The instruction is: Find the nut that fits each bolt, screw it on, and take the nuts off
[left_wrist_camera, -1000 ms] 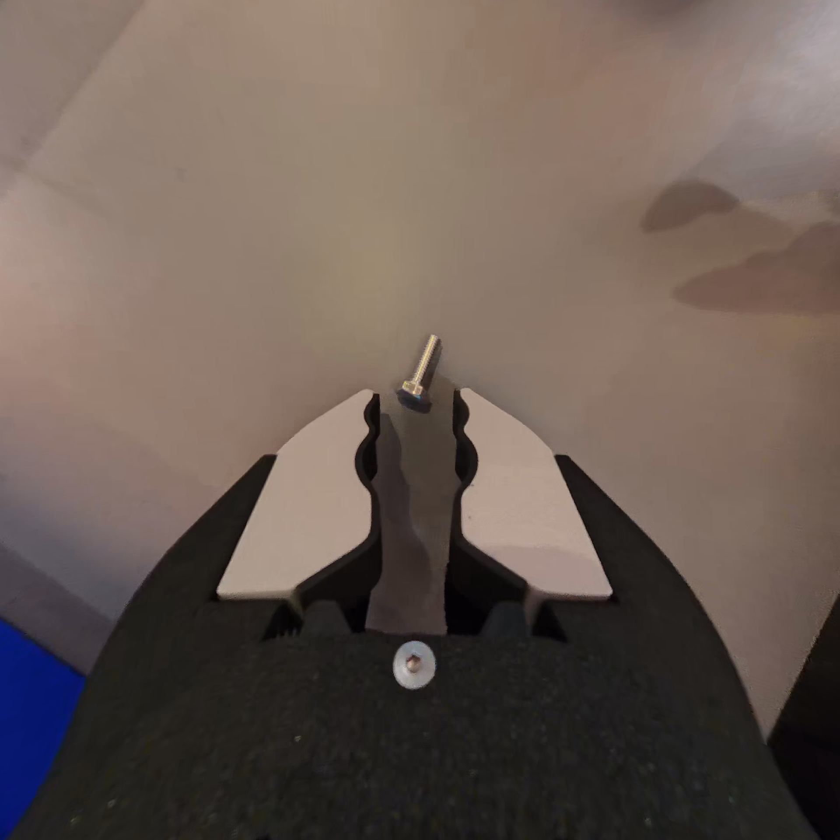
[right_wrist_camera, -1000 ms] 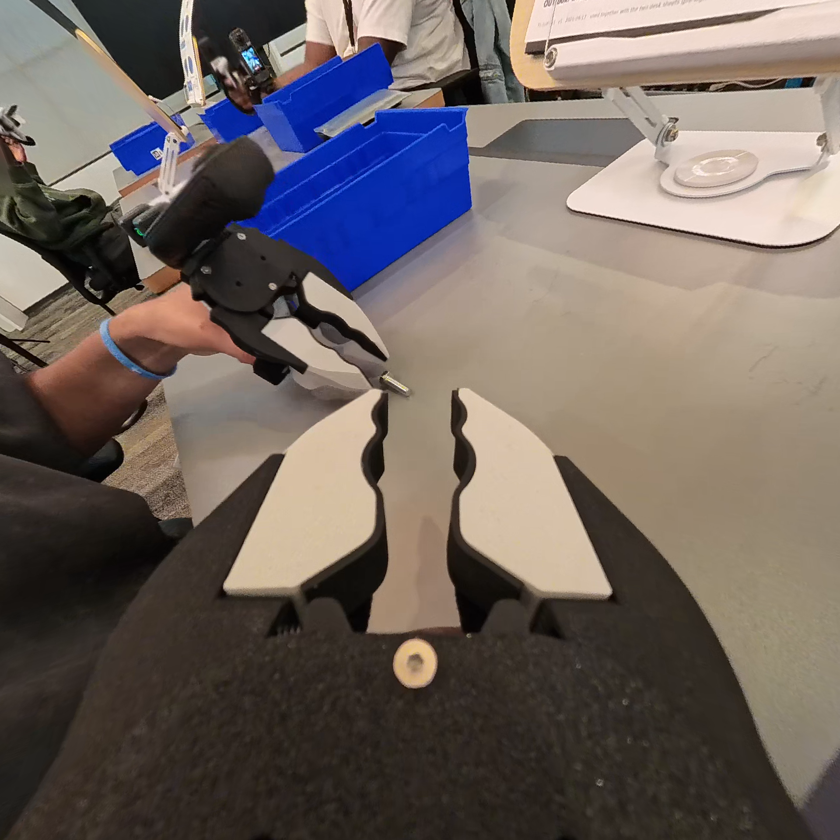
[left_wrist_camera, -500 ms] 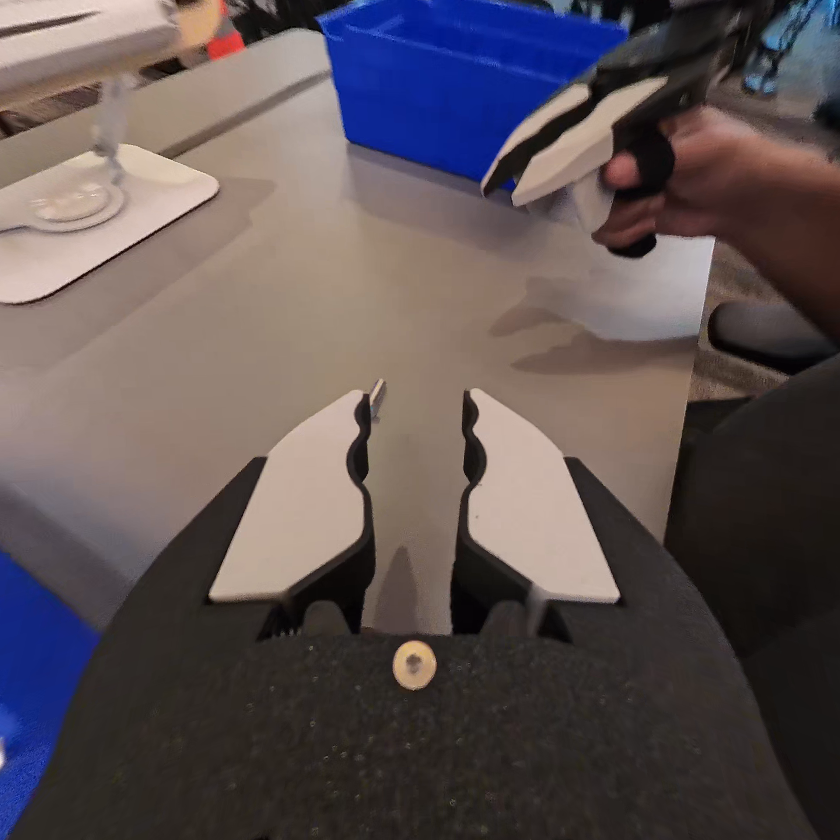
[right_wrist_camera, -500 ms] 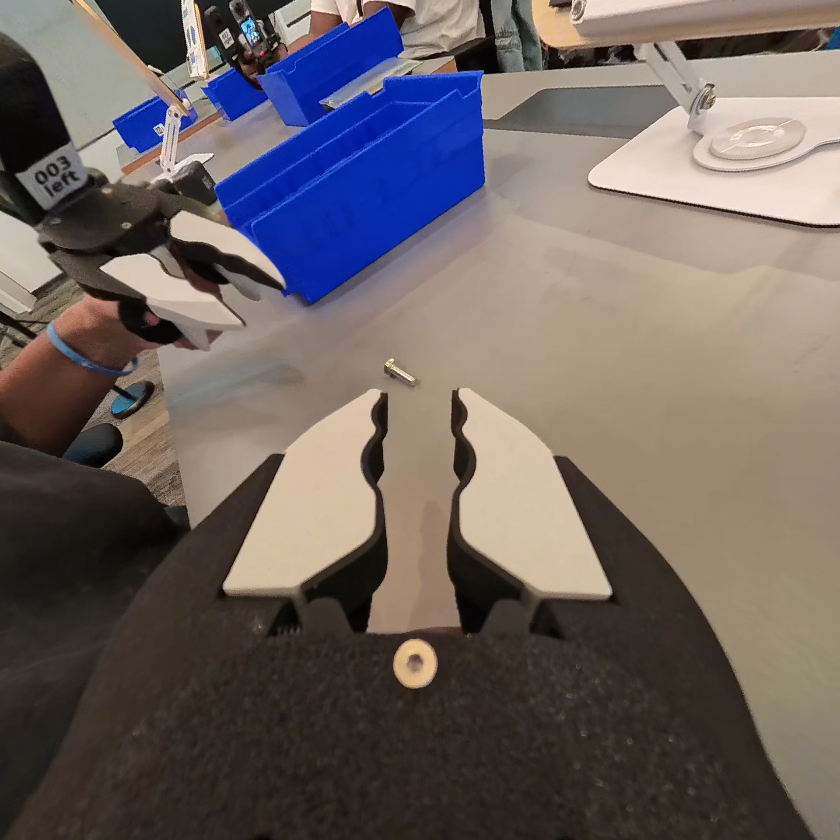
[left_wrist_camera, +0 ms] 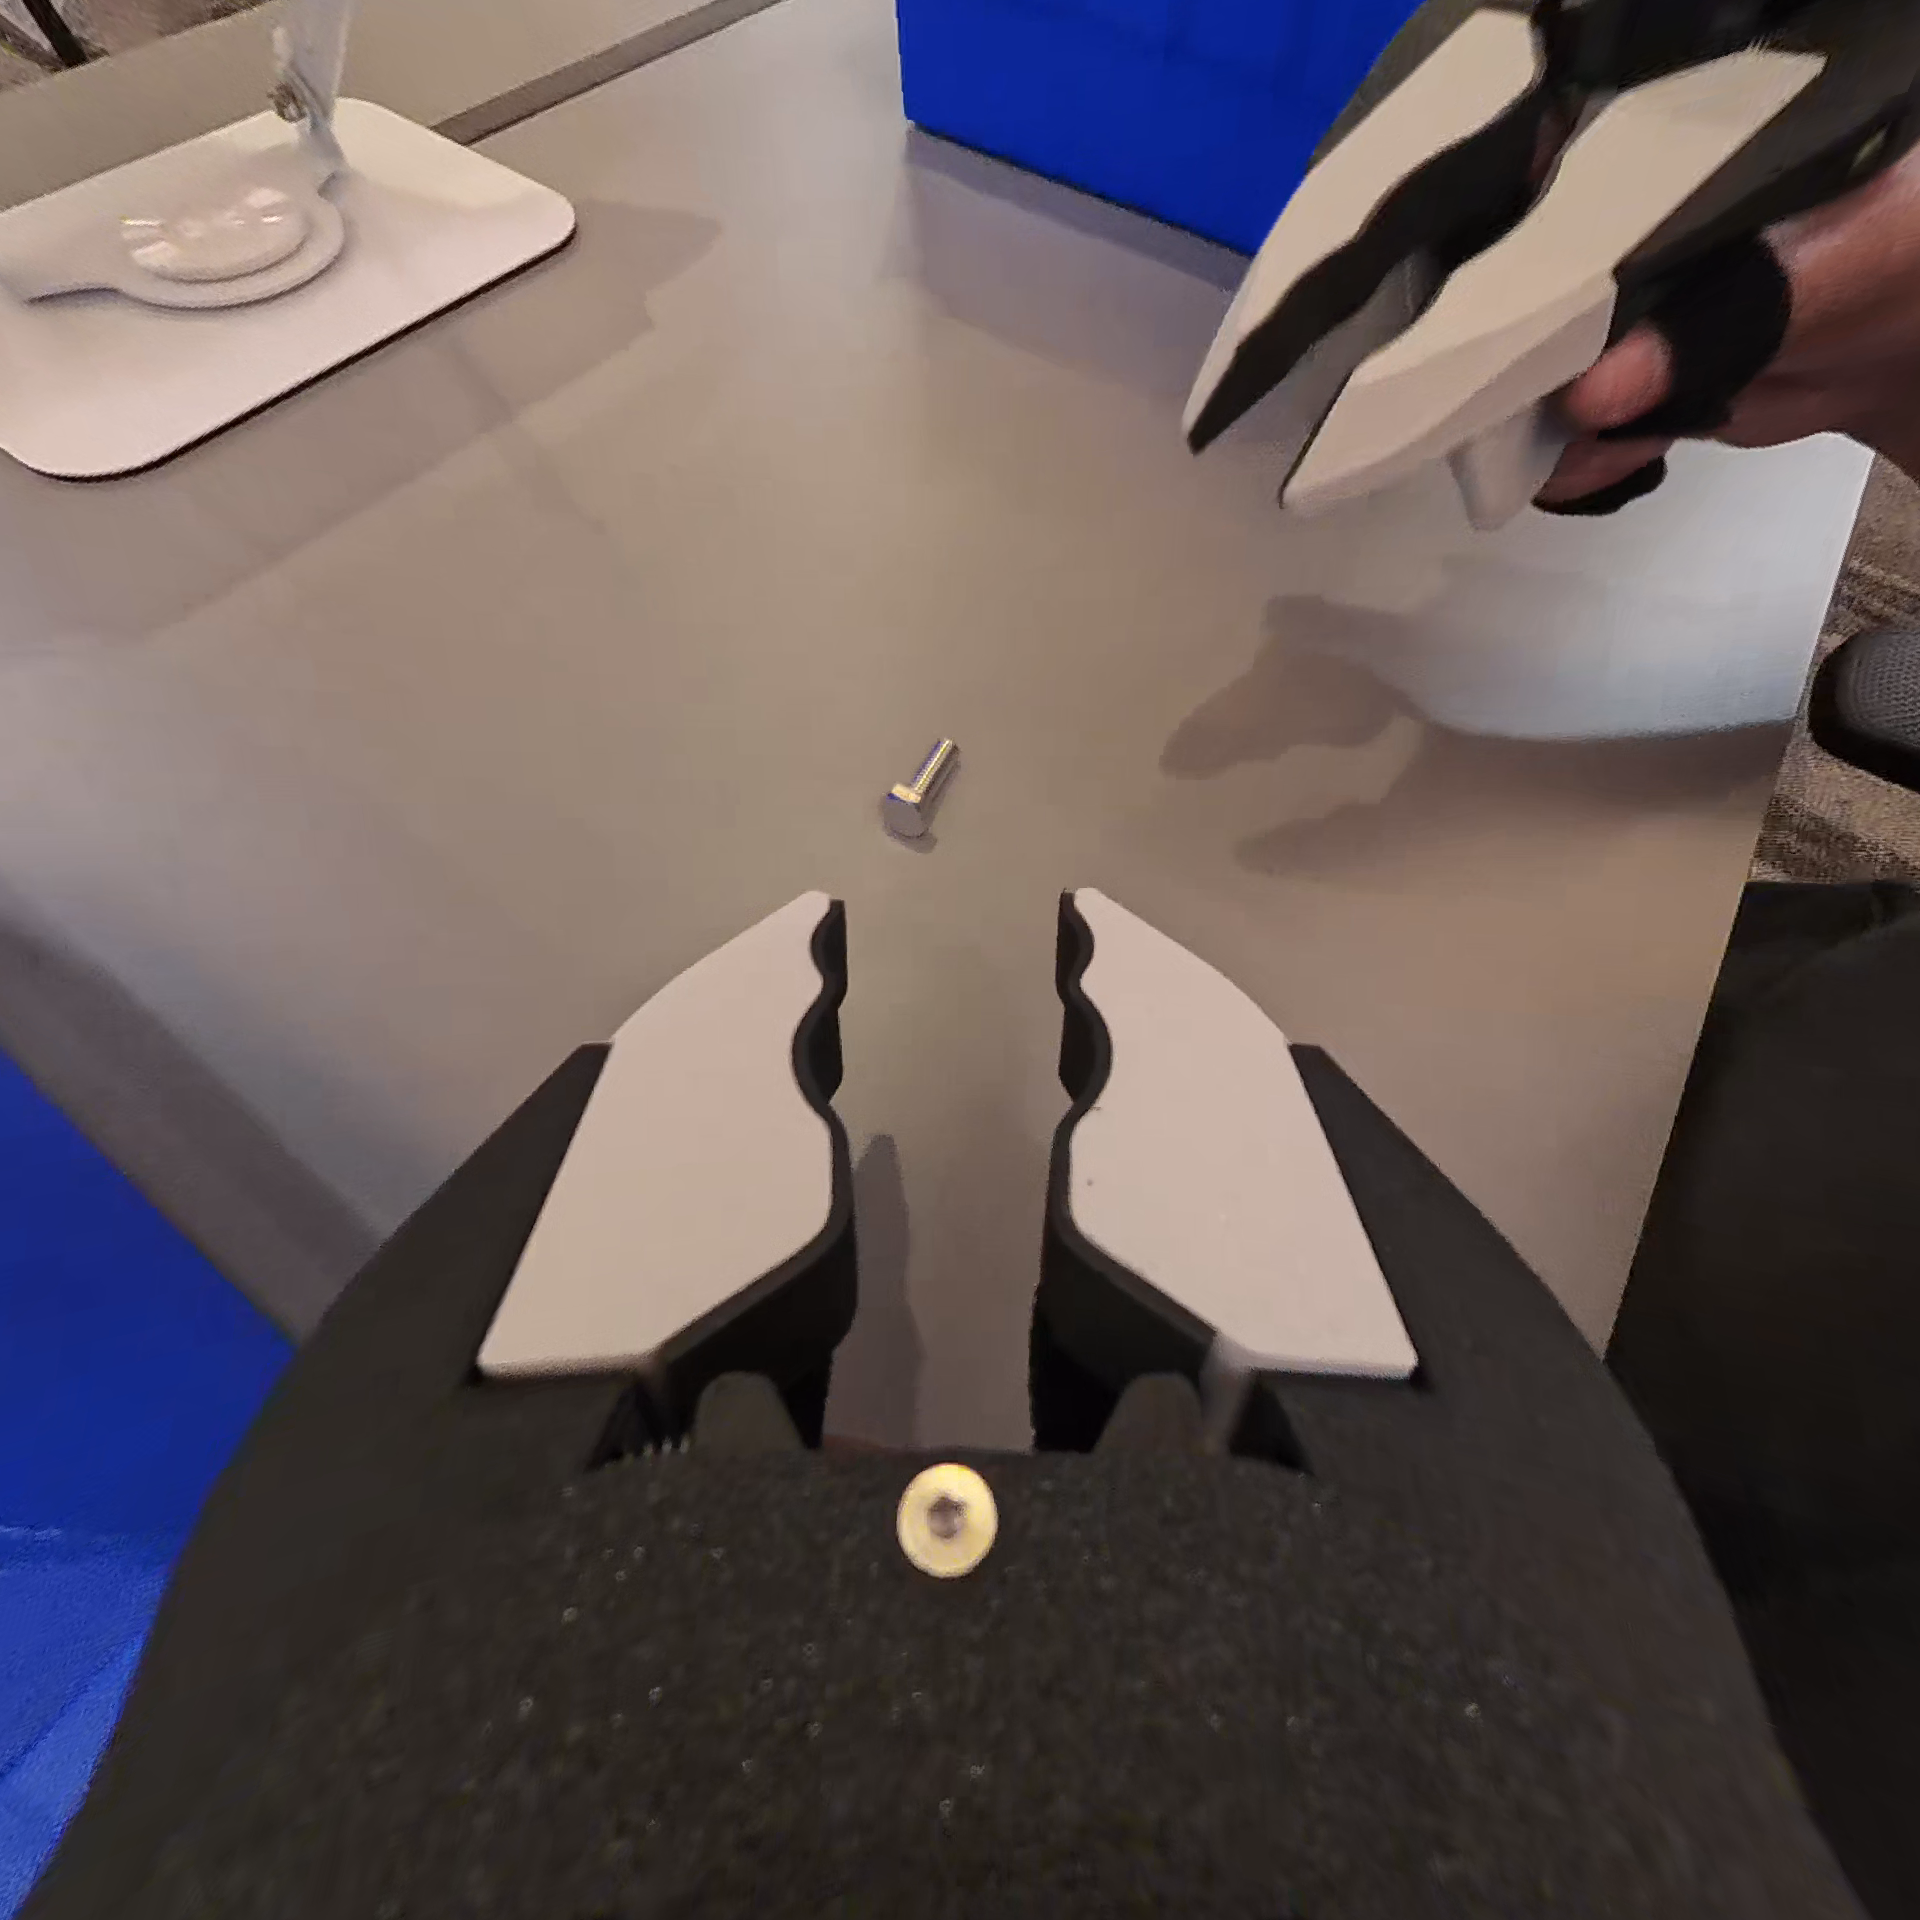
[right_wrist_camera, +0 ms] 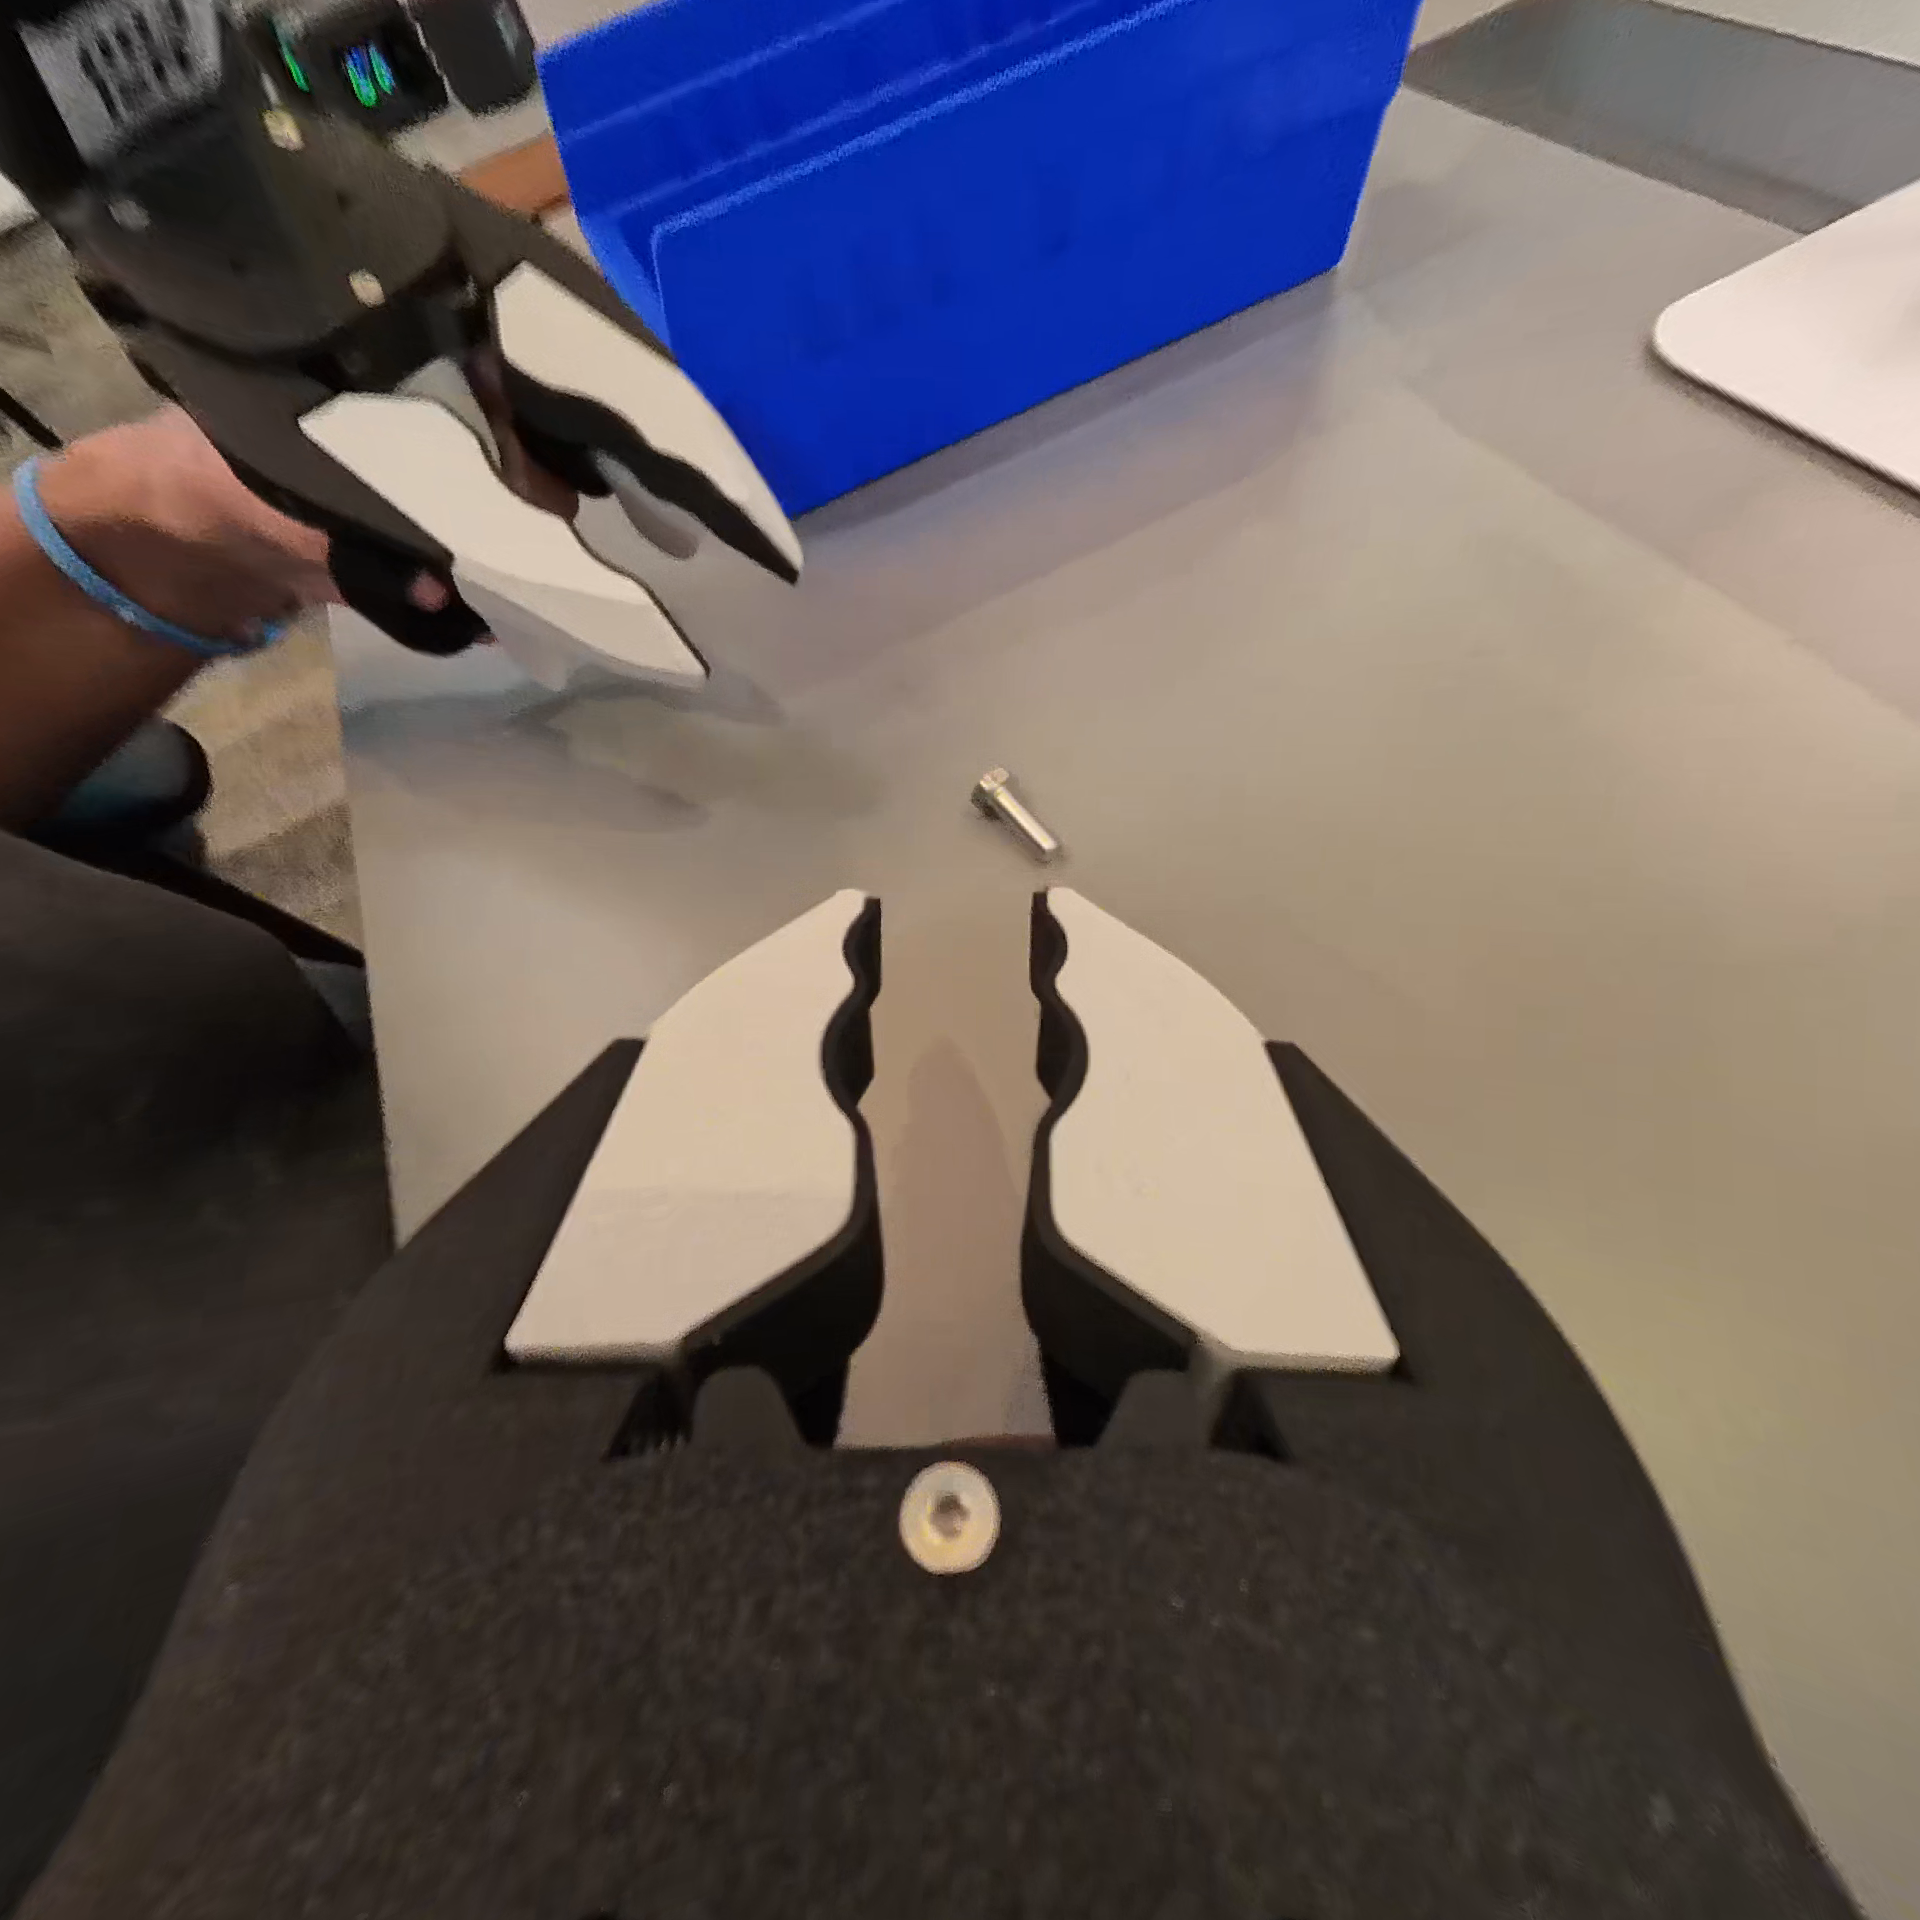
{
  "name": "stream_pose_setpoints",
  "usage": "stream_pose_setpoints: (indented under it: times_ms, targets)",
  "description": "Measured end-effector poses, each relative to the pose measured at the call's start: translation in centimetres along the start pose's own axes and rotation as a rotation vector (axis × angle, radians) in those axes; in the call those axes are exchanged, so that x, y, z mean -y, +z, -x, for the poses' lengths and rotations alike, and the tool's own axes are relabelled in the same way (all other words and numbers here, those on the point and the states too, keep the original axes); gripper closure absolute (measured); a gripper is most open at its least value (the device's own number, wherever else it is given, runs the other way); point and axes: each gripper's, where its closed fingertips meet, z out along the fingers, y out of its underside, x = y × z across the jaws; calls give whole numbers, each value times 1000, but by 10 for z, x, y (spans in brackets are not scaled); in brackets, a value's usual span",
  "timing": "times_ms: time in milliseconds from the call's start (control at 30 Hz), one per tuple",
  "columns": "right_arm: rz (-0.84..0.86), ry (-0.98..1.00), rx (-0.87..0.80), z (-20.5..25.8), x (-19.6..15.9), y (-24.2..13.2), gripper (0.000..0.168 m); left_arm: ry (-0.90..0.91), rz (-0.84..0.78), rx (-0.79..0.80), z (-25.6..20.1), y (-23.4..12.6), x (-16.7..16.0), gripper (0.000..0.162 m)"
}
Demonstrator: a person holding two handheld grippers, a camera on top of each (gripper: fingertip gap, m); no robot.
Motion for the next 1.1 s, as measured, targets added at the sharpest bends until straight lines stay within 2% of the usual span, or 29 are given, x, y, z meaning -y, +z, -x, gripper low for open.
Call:
stream_pose_setpoints:
  times_ms: [333,500,667,833,1100]
  targets:
    - [392,-374,-7,0,-7,52,141,-71,-1,-10,-1,-7,-22,127]
    - [445,-404,-17,-12,-10,64,142,-110,-3,-12,1,-1,-18,129]
    - [367,-326,-66,-22,-15,39,142,-13,121,45,11,35,-9,129]
    - [282,-248,-118,-21,-28,1,144,78,238,33,15,67,-11,129]
    - [216,-196,-167,-21,-45,-37,146,140,292,-14,11,81,-19,129]
